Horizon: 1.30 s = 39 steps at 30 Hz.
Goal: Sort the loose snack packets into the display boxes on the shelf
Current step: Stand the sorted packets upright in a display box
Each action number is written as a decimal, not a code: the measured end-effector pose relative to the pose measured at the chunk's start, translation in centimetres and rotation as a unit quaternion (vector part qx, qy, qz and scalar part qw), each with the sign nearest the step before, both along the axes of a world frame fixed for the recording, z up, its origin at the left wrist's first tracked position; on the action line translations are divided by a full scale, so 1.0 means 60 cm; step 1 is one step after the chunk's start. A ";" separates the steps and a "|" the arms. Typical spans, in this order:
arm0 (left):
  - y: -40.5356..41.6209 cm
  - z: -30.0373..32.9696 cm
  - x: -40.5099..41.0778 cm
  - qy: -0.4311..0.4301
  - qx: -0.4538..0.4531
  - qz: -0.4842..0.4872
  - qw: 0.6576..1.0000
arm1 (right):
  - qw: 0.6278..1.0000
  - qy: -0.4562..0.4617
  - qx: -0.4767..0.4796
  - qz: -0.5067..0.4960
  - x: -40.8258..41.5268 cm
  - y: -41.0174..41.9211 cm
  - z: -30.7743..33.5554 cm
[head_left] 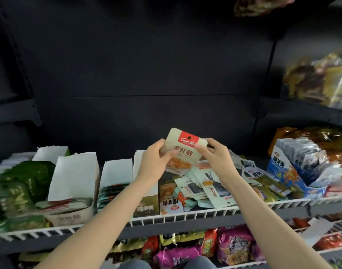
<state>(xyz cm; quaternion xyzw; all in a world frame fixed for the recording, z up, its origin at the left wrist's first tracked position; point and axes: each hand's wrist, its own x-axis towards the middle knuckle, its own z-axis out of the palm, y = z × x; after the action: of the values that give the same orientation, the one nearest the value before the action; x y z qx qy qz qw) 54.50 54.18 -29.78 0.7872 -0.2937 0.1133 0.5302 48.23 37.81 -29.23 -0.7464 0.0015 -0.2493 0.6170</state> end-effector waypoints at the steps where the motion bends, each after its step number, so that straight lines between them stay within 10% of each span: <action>1: 0.022 0.009 -0.005 -0.005 -0.003 0.012 1.000 | 1.000 0.003 -0.002 0.024 0.002 0.018 0.004; 18: 0.415 0.013 -0.021 -0.017 0.001 0.191 0.981 | 0.984 0.024 -0.084 0.157 0.081 0.398 -0.010; 29: 0.456 -0.015 -0.017 -0.092 0.205 0.253 0.941 | 0.944 0.071 -0.296 0.126 0.110 0.409 -0.042; 39: 0.453 -0.004 -0.025 -0.014 0.297 0.167 0.940 | 0.926 0.103 -0.296 0.213 0.091 0.381 -0.034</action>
<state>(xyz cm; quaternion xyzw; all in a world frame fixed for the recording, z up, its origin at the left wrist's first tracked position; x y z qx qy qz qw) 53.02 81.36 -30.03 0.9450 -0.1856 0.1189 0.2417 53.67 60.69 -31.25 -0.8992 -0.1678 -0.0230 0.4034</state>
